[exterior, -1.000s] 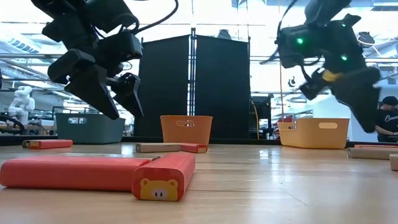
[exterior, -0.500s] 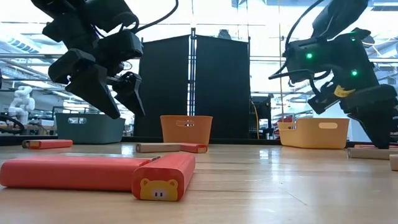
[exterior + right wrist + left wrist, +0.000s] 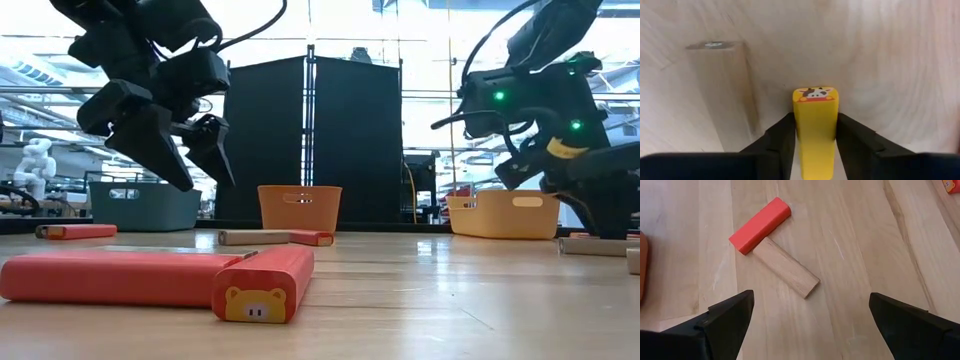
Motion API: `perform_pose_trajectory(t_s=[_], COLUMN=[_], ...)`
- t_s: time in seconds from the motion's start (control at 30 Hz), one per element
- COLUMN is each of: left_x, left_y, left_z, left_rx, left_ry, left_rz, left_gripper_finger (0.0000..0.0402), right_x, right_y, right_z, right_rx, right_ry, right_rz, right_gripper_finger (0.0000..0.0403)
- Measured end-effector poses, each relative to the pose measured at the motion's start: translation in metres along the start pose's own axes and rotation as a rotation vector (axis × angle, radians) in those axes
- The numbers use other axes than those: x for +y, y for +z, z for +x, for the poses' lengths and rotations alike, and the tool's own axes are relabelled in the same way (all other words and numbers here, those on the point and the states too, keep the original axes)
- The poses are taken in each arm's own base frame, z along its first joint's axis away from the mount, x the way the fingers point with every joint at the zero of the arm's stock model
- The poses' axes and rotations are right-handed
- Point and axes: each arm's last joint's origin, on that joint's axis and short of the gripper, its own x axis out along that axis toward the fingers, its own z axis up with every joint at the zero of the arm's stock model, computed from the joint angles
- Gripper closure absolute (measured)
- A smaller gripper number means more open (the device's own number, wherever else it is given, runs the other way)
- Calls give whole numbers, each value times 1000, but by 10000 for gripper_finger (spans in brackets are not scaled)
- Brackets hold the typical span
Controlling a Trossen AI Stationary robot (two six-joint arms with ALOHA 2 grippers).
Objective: Sort blocks
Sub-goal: Put the yellow block into the yellow bin
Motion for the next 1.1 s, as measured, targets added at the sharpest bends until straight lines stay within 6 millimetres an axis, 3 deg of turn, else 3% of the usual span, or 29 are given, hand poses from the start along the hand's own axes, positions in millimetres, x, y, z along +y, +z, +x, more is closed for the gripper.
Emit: perform_pose_trajectory(t_s=[0.17, 0.4, 0.53, 0.7, 0.9, 1.1], left_x=[0, 0, 0, 0, -1, -7], left_y=[1, 1, 2, 2, 2, 1], left_z=[0, 0, 0, 0, 0, -4], left_rx=[-14, -13, -19, -22, -20, 83], left_ry=[2, 2, 3, 4, 0, -27], left_rz=[1, 8, 8, 10, 1, -55], left_gripper_finger=[9, 9, 9, 9, 9, 9], right_x=[4, 10, 15, 12, -13, -68], right_y=[5, 15, 29, 47, 61, 69], right_z=[-11, -38, -65, -116, -174, -192], right_rx=[-16, -59, -191, -363, -503, -518], right_ry=[-2, -13, -84, -155, -223, -275], right_rz=[-25, -39, -86, -119, -120, -1], right_gripper_finger=[322, 309, 307, 306, 305, 305])
